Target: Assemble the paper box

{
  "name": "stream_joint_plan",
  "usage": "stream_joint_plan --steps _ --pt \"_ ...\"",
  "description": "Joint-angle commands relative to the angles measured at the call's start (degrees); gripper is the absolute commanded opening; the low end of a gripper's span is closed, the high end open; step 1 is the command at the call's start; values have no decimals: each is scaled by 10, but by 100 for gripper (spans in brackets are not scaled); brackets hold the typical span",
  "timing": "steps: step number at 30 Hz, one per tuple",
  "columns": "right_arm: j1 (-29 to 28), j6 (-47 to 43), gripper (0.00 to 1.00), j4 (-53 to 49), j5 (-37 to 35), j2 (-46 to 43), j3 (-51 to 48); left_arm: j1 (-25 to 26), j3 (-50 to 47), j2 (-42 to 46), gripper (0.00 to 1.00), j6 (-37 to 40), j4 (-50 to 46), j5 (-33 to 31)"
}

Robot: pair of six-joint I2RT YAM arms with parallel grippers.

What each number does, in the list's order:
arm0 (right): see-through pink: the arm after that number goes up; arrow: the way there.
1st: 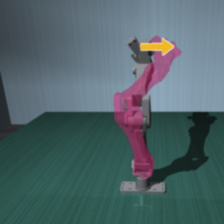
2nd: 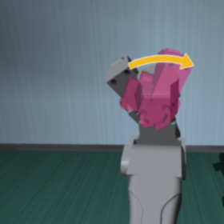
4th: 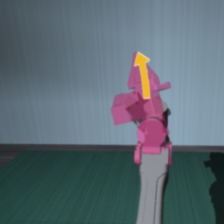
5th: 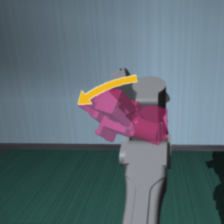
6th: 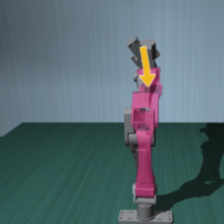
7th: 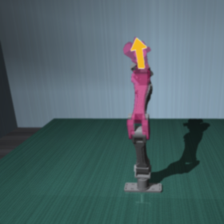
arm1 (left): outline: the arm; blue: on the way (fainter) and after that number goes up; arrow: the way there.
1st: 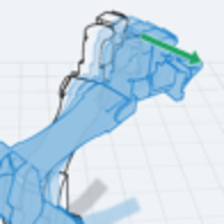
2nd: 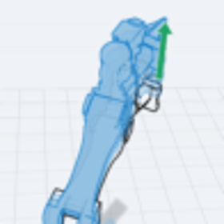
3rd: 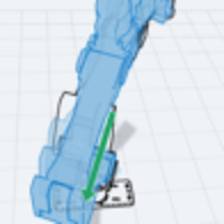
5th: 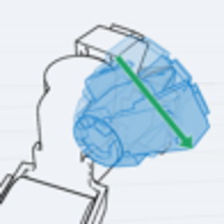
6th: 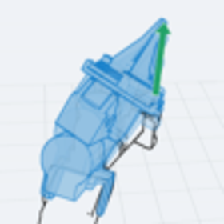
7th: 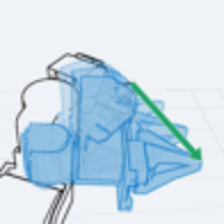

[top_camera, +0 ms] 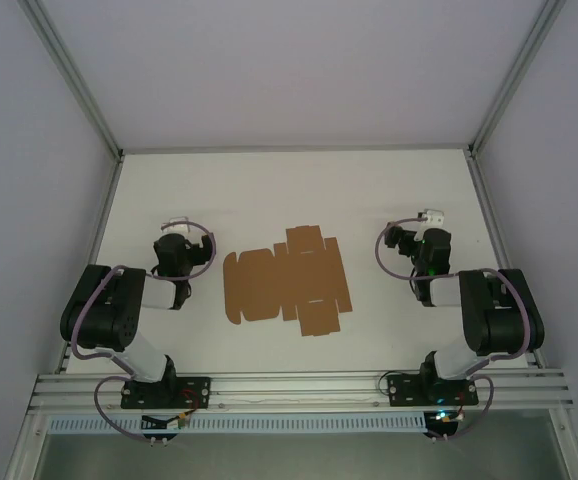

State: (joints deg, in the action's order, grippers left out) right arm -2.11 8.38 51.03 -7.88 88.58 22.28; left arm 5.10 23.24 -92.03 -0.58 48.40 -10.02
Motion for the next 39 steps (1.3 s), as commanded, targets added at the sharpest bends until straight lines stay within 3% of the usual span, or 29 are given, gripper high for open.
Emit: stream_joint_plan --steps 1,26,29,34,39 --pt "-1 6 100 21 5 4 -2 -5 2 11 100 2 18 5" --pt "-1 6 100 23 6 2 -3 -10 2 13 100 2 18 12" --pt "-1 4 100 -4 6 -25 -1 -9 29 52 100 -3 -66 4" --pt "-2 5 100 -139 -6 -114 36 -10 66 152 100 -25 -203 -8" --pt "-24 65 100 -321 19 -176 110 -7 150 212 100 -121 -378 82"
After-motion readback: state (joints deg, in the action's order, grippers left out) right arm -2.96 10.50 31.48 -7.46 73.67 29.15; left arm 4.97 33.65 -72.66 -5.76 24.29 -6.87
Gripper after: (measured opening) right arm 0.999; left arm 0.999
